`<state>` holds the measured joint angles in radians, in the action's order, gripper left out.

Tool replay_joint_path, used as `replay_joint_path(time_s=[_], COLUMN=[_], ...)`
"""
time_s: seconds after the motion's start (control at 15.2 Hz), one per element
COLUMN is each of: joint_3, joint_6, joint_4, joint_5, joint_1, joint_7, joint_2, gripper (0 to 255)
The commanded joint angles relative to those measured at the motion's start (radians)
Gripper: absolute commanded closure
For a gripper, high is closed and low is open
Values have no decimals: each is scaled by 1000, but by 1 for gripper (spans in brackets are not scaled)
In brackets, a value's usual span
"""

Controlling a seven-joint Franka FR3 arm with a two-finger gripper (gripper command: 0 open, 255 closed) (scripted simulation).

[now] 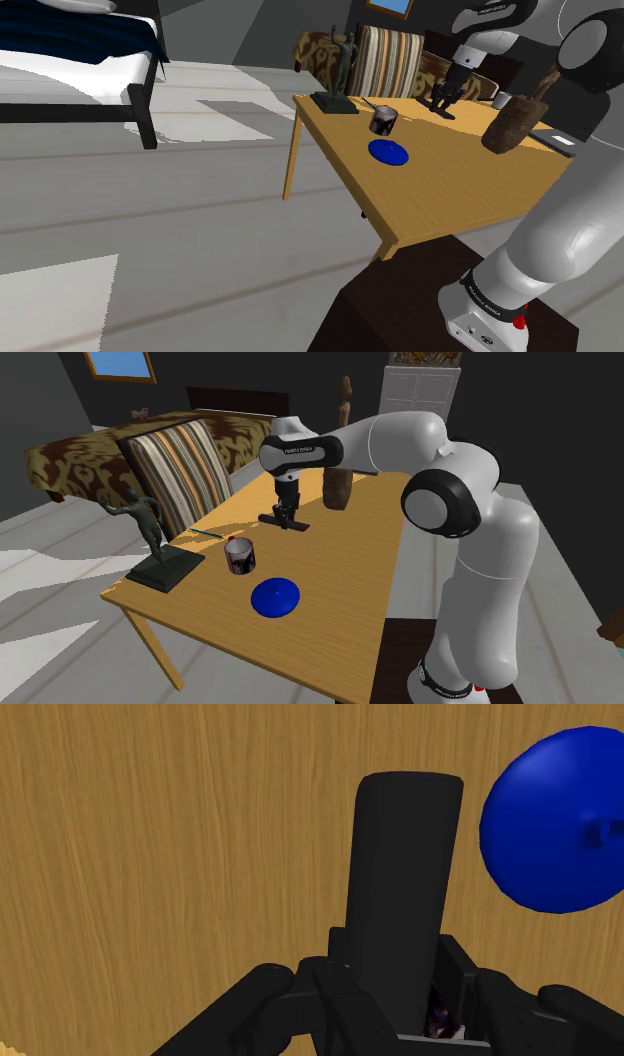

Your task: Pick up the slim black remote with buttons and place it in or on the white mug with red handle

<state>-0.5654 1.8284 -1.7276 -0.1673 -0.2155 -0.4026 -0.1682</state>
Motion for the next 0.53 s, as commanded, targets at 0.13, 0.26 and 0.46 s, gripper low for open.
replay_joint_path(time_s=[0.13, 0.26, 0.46], joint_3=[28, 43, 68], joint_6=[-35, -64, -118], joint_4=[154, 249, 416], joint_5=[-65, -95, -137], joint_1=[-2, -10, -31], joint_7=[29, 46, 77], joint_2=[-134, -205, -322], gripper=[255, 255, 255])
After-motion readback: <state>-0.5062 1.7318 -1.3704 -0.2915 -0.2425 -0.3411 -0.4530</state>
